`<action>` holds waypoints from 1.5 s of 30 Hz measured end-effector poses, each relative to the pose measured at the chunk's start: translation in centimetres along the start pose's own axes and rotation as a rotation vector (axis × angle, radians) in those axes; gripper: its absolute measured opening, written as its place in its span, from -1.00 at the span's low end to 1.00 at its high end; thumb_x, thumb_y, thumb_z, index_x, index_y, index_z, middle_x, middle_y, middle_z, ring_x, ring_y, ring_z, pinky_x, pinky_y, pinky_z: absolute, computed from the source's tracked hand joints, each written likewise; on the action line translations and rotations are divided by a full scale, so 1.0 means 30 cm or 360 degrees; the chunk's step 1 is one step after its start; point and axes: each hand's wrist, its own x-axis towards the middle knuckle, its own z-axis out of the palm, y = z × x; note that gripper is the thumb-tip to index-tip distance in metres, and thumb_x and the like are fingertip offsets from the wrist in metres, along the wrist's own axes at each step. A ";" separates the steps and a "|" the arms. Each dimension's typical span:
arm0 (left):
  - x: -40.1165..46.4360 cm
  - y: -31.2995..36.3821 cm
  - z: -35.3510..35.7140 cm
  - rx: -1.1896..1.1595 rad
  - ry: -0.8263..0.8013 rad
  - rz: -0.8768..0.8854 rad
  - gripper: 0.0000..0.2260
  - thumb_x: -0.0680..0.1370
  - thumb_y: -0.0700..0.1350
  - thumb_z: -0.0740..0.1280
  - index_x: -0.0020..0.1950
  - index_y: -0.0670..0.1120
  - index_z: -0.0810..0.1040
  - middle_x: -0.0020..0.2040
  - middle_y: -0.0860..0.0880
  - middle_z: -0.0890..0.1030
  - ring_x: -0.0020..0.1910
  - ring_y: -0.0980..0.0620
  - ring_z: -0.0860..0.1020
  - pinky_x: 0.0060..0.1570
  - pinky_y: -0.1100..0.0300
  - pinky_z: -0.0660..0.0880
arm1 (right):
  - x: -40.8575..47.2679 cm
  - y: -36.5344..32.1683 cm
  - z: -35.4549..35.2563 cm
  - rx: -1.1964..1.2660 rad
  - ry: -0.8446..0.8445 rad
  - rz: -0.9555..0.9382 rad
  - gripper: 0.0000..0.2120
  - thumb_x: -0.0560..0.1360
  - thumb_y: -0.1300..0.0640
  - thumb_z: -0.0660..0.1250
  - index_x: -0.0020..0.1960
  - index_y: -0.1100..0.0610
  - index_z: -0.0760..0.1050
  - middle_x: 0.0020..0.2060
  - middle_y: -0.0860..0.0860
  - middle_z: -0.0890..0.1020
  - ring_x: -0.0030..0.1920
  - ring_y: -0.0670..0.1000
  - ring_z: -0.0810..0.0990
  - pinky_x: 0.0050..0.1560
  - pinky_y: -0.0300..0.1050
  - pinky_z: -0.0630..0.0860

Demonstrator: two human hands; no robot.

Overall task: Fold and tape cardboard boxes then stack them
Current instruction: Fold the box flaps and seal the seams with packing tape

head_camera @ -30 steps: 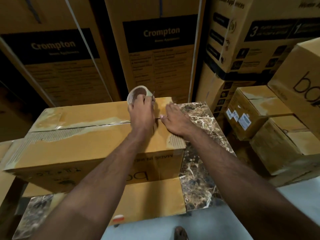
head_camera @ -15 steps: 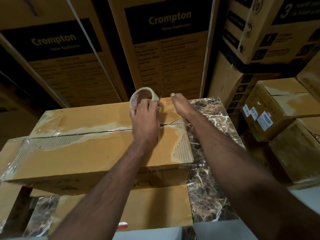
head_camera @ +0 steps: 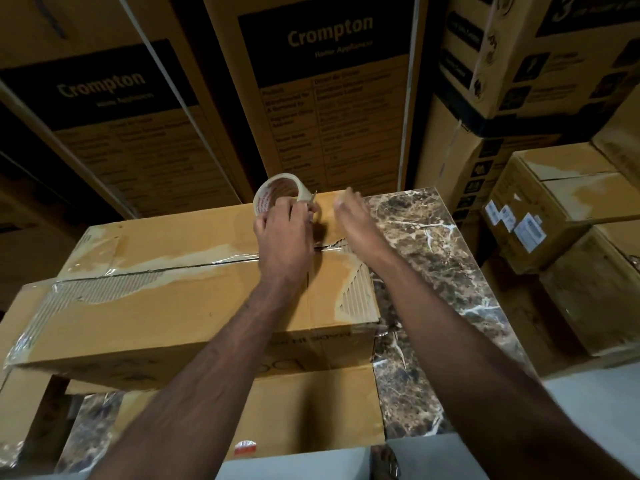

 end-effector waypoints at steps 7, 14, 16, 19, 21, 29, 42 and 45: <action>-0.012 -0.016 0.003 -0.0047 0.0005 -0.0006 -0.75 0.62 -0.12 0.20 0.27 -0.01 0.54 0.25 -0.05 0.51 0.28 -0.04 0.44 0.29 -0.07 0.33 | -0.033 0.093 -0.017 -0.0223 -0.0051 -0.0065 -0.39 0.65 -0.33 -0.13 0.64 -0.16 -0.08 0.63 -0.07 0.04 0.61 0.09 0.05 0.57 0.30 0.03; -0.006 -0.034 -0.002 -0.0071 0.0066 0.0000 -0.78 0.63 -0.13 0.22 0.24 -0.01 0.55 0.22 -0.07 0.52 0.25 -0.06 0.46 0.24 -0.08 0.34 | -0.224 0.017 -0.019 -0.0396 -0.0084 -0.0168 -0.38 0.67 -0.27 -0.15 0.65 -0.04 -0.08 0.64 -0.08 -0.10 0.61 -0.04 -0.10 0.58 0.17 -0.11; -0.013 -0.034 0.005 -0.0067 0.0061 0.0018 -0.77 0.63 -0.13 0.22 0.25 -0.03 0.55 0.23 -0.08 0.52 0.25 -0.06 0.45 0.23 -0.07 0.34 | -0.294 0.038 0.034 -0.0435 -0.0051 -0.0239 -0.43 0.70 -0.18 -0.06 0.65 -0.03 -0.06 0.64 -0.10 -0.14 0.58 -0.08 -0.11 0.54 0.13 -0.10; -0.004 -0.029 0.004 -0.0082 0.0047 0.0031 -0.76 0.62 -0.12 0.23 0.27 -0.01 0.53 0.26 -0.06 0.50 0.27 -0.04 0.44 0.29 -0.05 0.31 | -0.296 0.098 0.022 -0.0216 0.0111 -0.0191 -0.51 0.72 -0.12 -0.02 0.63 -0.10 0.06 0.63 -0.08 0.07 0.56 -0.01 0.16 0.53 0.12 0.13; 0.000 -0.038 0.004 -0.0067 0.0045 0.0016 -0.75 0.62 -0.12 0.23 0.28 -0.01 0.52 0.26 -0.06 0.50 0.27 -0.04 0.44 0.29 -0.04 0.30 | -0.292 0.151 -0.012 -0.0230 0.0092 -0.0164 -0.48 0.69 -0.25 -0.07 0.61 -0.14 0.12 0.54 0.06 0.33 0.43 0.13 0.43 0.42 0.23 0.37; -0.004 -0.024 0.001 -0.0089 0.0080 0.0017 -0.75 0.64 -0.11 0.23 0.30 -0.03 0.53 0.27 -0.06 0.50 0.27 -0.04 0.44 0.27 -0.03 0.31 | -0.400 0.225 0.018 -0.0529 0.0381 -0.0940 -0.21 0.63 -0.36 -0.17 0.50 0.21 0.36 0.45 0.17 0.46 0.44 0.06 0.43 0.36 0.12 0.47; -0.029 -0.019 -0.010 -0.0113 0.0045 0.0078 -0.77 0.65 -0.11 0.22 0.29 -0.04 0.53 0.28 -0.08 0.49 0.26 -0.06 0.43 0.30 -0.03 0.30 | -0.415 0.370 -0.047 -0.1152 0.0189 -0.0949 -0.12 0.50 -0.50 -0.03 0.61 0.03 -0.07 0.60 0.17 0.13 0.55 0.06 0.03 0.46 0.37 0.19; -0.038 -0.013 -0.005 -0.0083 0.0012 0.0084 -0.77 0.64 -0.13 0.23 0.29 -0.06 0.52 0.29 -0.10 0.48 0.28 -0.07 0.43 0.31 -0.05 0.28 | -0.457 0.406 -0.040 -0.1129 0.0238 -0.0874 -0.12 0.48 -0.48 0.13 0.60 -0.02 -0.03 0.61 0.14 0.09 0.57 0.16 0.08 0.39 0.42 0.28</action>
